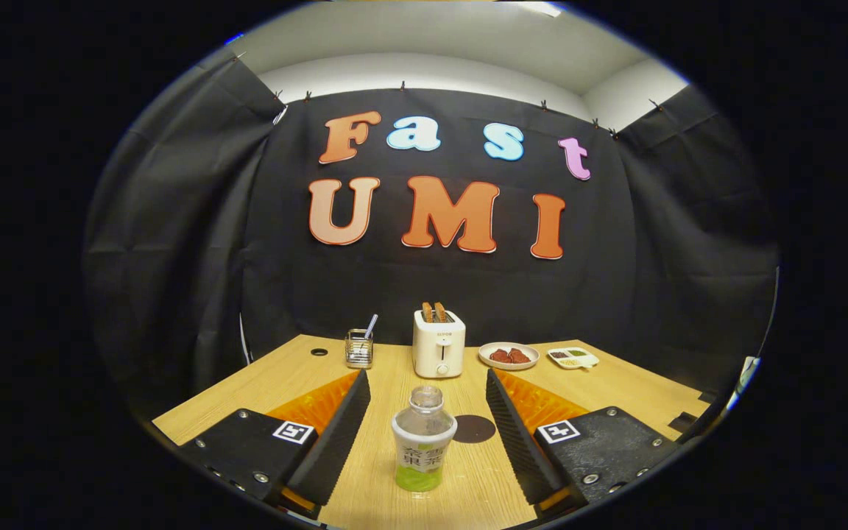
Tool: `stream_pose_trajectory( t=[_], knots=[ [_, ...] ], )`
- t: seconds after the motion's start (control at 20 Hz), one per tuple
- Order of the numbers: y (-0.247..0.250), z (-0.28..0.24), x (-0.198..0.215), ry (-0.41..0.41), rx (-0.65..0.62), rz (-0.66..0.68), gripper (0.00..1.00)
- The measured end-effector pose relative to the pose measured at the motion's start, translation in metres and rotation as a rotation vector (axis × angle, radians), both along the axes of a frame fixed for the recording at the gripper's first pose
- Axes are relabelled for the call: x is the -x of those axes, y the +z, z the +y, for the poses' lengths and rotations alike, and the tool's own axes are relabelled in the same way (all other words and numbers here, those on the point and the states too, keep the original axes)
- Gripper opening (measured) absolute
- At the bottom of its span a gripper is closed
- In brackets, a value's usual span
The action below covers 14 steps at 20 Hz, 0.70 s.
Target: Take the bottle from table, then pour the juice into the cup, finally place the bottle on the coaster
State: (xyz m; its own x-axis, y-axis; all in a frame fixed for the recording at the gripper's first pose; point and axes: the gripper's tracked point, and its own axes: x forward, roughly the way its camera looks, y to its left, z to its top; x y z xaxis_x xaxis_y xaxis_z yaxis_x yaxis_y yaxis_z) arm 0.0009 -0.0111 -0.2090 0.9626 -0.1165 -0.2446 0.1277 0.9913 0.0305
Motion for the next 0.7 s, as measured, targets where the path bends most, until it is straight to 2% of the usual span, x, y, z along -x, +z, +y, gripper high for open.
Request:
stream_pose_trajectory(
  t=[0.25,0.35,0.55,0.7],
  knots=[
    [-0.064,0.004,-0.002,-0.003,-0.044,0.06,0.95],
    [-0.089,0.012,-0.008,0.02,-0.05,0.101,0.94],
    [-0.129,0.022,-0.018,0.06,-0.013,0.183,0.91],
    [-0.155,0.017,-0.017,0.041,0.049,0.248,0.87]
  ],
)
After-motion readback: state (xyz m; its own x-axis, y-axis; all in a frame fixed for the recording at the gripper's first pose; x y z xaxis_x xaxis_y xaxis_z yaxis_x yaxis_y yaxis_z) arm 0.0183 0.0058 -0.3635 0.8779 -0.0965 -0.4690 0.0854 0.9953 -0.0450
